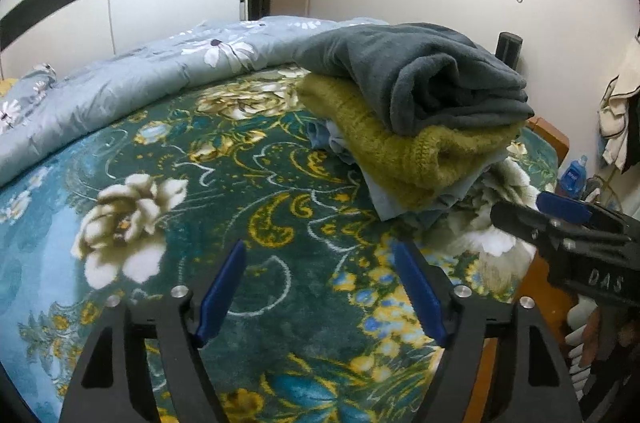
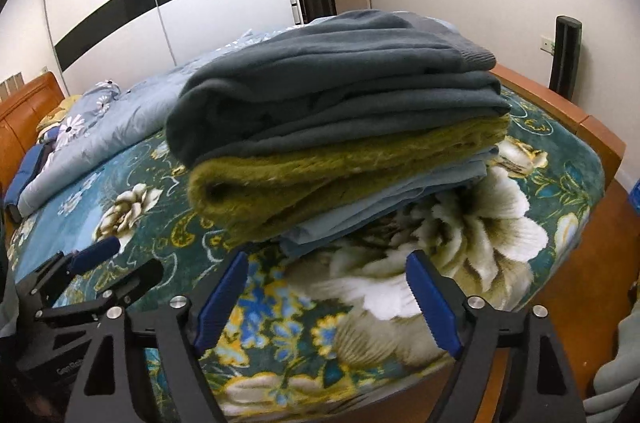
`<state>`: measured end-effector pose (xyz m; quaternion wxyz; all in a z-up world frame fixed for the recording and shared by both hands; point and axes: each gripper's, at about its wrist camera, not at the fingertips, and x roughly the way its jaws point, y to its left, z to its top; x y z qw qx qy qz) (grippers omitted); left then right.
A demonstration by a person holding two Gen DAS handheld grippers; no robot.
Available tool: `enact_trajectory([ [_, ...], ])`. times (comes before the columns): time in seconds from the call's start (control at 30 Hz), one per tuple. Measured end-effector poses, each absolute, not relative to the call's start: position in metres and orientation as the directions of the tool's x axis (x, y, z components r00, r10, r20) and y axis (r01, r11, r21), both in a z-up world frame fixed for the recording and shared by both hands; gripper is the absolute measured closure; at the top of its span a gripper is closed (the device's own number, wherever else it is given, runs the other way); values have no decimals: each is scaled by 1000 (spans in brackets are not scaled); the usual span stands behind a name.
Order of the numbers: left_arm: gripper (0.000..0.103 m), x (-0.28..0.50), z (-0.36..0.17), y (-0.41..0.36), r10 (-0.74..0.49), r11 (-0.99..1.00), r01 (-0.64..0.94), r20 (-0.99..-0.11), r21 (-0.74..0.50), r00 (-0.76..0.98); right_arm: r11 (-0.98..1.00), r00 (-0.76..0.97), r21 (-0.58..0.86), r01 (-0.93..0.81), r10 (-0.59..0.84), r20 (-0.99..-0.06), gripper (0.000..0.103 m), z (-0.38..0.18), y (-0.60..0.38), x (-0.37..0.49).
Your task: Fold clothes
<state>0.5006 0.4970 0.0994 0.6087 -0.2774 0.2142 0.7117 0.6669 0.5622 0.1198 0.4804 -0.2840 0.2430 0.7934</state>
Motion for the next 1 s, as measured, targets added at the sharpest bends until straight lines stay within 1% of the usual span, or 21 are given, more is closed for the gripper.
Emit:
enact_trajectory([
  [0.07, 23, 503, 102, 494, 752, -175, -985, -645, -1, -133, -423, -369, 97, -901, 628, -685, 13, 117, 556, 662],
  [0.2, 23, 506, 105, 492, 751, -174, -985, -644, 20, -146, -420, -388, 133, -898, 612, -689, 12, 112, 551, 660],
  [0.57, 23, 506, 115, 484, 763, -171, -985, -634, -11, -125, -374, -356, 130, -918, 632, -689, 10, 121, 542, 670],
  [0.67, 23, 505, 118, 483, 766, -172, -985, -630, -11, -127, -371, -353, 130, -919, 635, -687, 7, 125, 540, 670],
  [0.73, 23, 505, 119, 483, 767, -173, -985, -629, -10, -128, -368, -349, 128, -921, 636, -688, 2, 127, 540, 670],
  [1.0, 23, 504, 119, 481, 767, -181, -983, -629, -16, -131, -372, -352, 124, -920, 643, -680, 0, 133, 534, 667],
])
